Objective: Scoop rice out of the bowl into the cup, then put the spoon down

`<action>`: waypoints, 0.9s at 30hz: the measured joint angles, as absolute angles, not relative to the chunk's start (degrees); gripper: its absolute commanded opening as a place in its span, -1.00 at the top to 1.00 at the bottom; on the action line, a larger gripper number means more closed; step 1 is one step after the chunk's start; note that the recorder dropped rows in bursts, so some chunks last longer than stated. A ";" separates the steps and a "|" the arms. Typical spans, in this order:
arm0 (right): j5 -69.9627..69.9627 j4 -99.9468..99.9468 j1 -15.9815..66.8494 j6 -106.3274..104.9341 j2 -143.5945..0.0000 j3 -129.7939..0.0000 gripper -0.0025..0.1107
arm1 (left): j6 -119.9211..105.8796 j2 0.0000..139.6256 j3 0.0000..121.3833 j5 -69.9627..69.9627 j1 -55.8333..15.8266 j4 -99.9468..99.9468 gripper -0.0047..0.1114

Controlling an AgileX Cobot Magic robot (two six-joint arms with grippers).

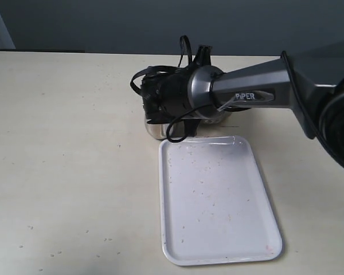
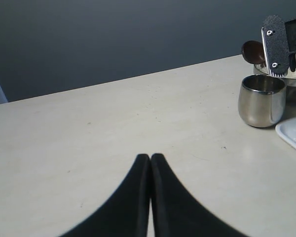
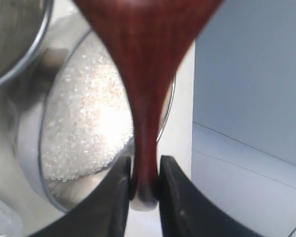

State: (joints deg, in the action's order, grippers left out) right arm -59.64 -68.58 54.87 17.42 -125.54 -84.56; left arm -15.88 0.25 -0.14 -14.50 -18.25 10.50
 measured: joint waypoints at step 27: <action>-58.05 -82.99 54.87 26.18 -123.67 -77.49 0.97 | -15.88 0.25 -0.14 -14.50 -18.25 10.50 0.91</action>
